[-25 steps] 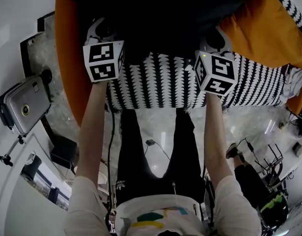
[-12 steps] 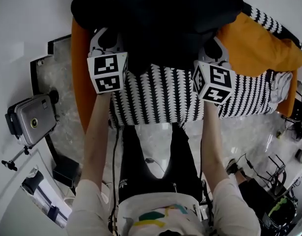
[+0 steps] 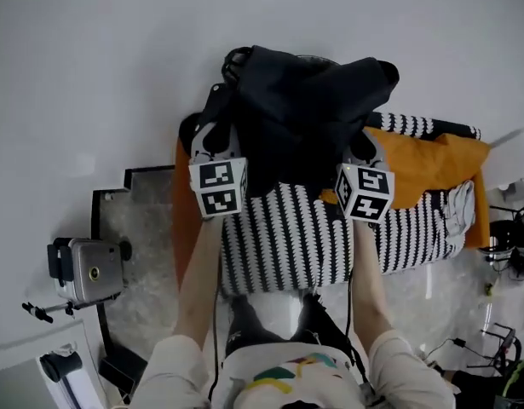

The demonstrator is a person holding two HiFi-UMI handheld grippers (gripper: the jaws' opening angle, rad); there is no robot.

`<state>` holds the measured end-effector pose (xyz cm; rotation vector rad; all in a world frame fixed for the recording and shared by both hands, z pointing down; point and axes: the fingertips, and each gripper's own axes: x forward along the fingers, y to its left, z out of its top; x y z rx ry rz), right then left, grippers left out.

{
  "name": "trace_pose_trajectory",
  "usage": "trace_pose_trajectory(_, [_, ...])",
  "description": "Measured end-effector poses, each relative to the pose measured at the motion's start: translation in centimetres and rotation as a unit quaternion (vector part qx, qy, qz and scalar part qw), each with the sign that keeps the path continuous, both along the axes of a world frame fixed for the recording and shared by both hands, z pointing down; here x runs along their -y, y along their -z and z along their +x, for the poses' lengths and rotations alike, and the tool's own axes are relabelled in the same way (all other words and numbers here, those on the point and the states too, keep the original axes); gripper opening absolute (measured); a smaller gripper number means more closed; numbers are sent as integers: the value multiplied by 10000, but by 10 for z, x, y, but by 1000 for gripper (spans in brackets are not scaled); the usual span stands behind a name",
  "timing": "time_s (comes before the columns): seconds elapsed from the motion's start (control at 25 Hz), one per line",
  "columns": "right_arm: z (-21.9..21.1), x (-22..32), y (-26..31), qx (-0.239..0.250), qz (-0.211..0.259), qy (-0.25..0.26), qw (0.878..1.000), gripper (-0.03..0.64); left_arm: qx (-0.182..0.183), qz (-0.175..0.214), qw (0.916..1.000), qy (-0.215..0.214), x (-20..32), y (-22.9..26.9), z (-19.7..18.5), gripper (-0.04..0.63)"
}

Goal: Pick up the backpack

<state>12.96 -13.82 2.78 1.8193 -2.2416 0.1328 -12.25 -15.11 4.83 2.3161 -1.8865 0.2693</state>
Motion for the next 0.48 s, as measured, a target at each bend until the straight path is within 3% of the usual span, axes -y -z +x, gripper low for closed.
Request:
trace_pose_trajectory(0.16, [0, -20, 72, 159, 341, -98, 9992, 58, 13, 400, 9992, -23, -16, 86, 0, 54])
trace_pose_trajectory(0.48, [-9, -92, 202, -32, 1297, -46, 9915, 57, 32, 1101, 9936, -233, -85, 214, -6, 52])
